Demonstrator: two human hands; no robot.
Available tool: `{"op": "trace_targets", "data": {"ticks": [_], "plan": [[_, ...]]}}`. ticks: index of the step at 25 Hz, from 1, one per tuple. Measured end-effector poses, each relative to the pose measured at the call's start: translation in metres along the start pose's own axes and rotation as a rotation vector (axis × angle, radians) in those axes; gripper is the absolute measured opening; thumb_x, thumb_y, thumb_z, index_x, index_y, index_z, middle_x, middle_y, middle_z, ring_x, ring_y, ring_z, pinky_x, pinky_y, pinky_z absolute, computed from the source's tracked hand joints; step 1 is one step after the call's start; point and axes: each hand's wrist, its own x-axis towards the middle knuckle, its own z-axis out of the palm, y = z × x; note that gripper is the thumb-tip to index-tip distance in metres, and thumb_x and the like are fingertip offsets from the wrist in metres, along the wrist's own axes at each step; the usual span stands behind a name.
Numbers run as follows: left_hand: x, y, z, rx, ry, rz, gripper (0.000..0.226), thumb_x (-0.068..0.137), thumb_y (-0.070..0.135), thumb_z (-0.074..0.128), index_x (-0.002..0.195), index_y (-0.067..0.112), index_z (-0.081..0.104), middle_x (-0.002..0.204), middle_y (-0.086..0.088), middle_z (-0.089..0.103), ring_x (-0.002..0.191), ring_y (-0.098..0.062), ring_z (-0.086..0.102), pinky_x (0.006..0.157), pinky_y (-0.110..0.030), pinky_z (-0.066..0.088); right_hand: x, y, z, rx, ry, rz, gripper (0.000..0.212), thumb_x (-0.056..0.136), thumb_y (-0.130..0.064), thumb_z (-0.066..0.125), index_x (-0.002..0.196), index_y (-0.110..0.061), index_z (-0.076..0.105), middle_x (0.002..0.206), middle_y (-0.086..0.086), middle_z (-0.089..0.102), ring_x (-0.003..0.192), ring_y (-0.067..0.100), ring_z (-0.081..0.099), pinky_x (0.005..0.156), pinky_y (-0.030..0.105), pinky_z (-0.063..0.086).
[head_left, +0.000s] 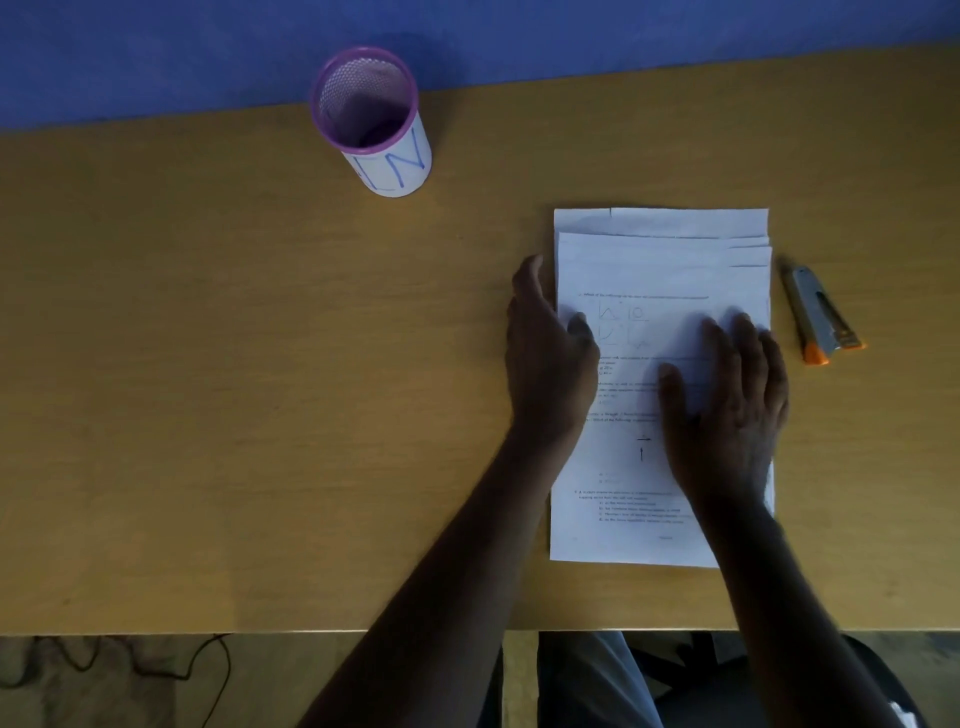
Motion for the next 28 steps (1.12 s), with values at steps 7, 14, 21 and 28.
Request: {"op": "trace_targets", "data": {"ticks": [7, 14, 21, 28], "plan": [[-0.003, -0.021, 0.005, 0.249, -0.024, 0.338, 0.04, 0.101, 0.002, 0.056, 0.138, 0.013, 0.064, 0.131, -0.011, 0.057, 0.116, -0.017, 0.062, 0.101, -0.021, 0.052, 0.054, 0.026, -0.021, -0.057, 0.251, 0.167, 0.044, 0.096, -0.028, 0.054, 0.138, -0.015, 0.054, 0.147, 0.012, 0.052, 0.132, 0.035, 0.044, 0.106, 0.045, 0.036], [0.0, -0.027, 0.014, 0.31, -0.023, 0.403, 0.037, 0.098, 0.0, 0.059, 0.135, 0.005, 0.065, 0.127, -0.016, 0.059, 0.113, -0.026, 0.066, 0.095, -0.033, 0.059, 0.109, 0.031, -0.027, 0.043, 0.197, 0.277, 0.044, 0.105, -0.053, 0.045, 0.125, -0.018, 0.062, 0.124, 0.014, 0.061, 0.116, 0.034, 0.051, 0.096, 0.038, 0.035], [0.004, -0.018, 0.029, 0.303, -0.031, 0.388, 0.038, 0.098, 0.0, 0.059, 0.136, 0.004, 0.064, 0.128, -0.015, 0.059, 0.113, -0.026, 0.066, 0.098, -0.032, 0.058, 0.188, 0.035, -0.017, 0.021, 0.169, 0.197, 0.042, 0.099, -0.029, 0.035, 0.131, -0.017, 0.059, 0.133, 0.012, 0.061, 0.121, 0.037, 0.053, 0.094, 0.04, 0.034], [0.006, -0.027, 0.038, 0.442, -0.009, 0.472, 0.039, 0.098, 0.007, 0.059, 0.137, 0.005, 0.063, 0.125, -0.018, 0.061, 0.114, -0.032, 0.061, 0.098, -0.04, 0.056, 0.183, 0.015, -0.025, -0.037, 0.175, 0.201, 0.043, 0.091, -0.027, 0.042, 0.13, -0.019, 0.058, 0.136, 0.008, 0.058, 0.126, 0.036, 0.051, 0.103, 0.041, 0.037]]}}
